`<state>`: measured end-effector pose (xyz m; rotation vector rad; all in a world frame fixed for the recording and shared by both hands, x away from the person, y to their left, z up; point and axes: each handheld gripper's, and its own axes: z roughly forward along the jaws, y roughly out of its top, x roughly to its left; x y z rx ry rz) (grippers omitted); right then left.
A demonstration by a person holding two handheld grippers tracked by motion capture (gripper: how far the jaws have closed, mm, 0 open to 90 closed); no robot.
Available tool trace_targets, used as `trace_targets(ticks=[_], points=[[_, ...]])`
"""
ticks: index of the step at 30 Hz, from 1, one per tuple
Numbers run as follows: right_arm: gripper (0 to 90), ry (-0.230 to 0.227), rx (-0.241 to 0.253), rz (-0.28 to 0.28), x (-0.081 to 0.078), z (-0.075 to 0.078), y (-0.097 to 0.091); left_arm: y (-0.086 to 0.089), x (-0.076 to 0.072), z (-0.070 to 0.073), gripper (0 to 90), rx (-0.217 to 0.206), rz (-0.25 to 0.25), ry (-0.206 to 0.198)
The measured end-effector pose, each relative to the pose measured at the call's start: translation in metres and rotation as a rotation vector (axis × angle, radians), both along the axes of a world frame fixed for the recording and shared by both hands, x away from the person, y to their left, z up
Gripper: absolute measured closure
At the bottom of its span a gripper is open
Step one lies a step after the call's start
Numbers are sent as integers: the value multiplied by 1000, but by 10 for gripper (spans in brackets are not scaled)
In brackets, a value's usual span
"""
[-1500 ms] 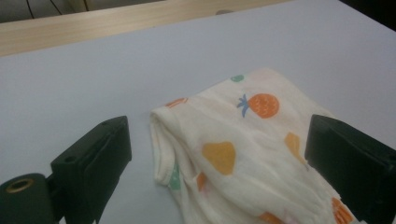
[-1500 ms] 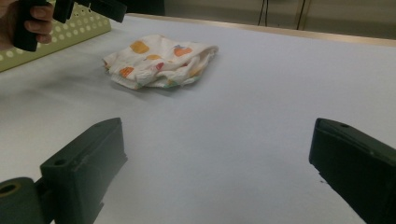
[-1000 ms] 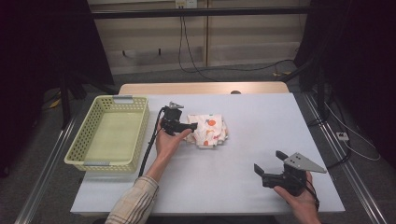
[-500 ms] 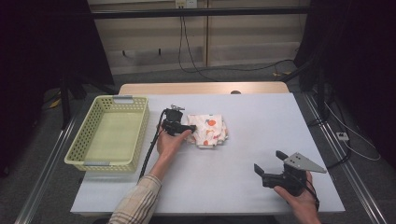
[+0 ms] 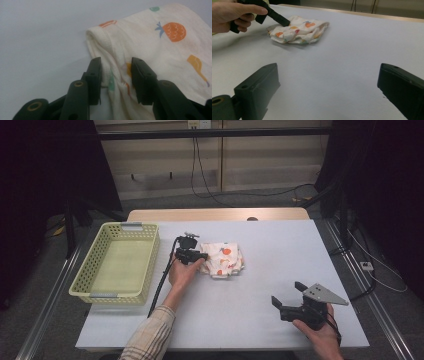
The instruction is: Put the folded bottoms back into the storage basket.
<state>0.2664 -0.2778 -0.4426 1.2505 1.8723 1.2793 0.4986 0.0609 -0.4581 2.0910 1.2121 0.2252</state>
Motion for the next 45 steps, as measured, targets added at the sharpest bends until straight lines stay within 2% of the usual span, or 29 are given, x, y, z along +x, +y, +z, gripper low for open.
trace_targets(ticks=[1,2,4,7,11,13,19,24,28,35,42,43,45], points=[[35,0,0,0,0,0,0,0,0,0,716,-10,-12,10],[35,0,0,0,0,0,0,-1,-1,0,716,-24,-23,19],[35,1,1,-2,0,0,0,-1,-1,-1,775,-40,-28,26],[36,2,1,-1,0,0,0,-3,-4,-2,809,-50,4,12],[37,3,3,-2,0,0,-1,-2,-6,-3,818,-57,-2,-1],[37,1,2,1,0,0,-1,2,-5,-4,819,-86,-9,6],[37,2,2,0,0,0,-2,2,-6,-3,819,-107,5,-14],[37,0,3,2,-1,0,-1,1,-9,2,820,-120,-11,-32],[37,1,2,1,0,0,-1,3,-10,9,821,-156,-17,-45],[38,1,3,3,-1,0,-1,5,-12,18,821,-195,-34,-63],[38,2,6,5,0,1,-1,6,-16,25,822,-205,-66,-96],[39,3,7,6,-1,1,-1,6,-18,26,822,-190,-79,-106],[40,3,7,6,-1,1,-1,6,-19,27,822,-187,-84,-111]])
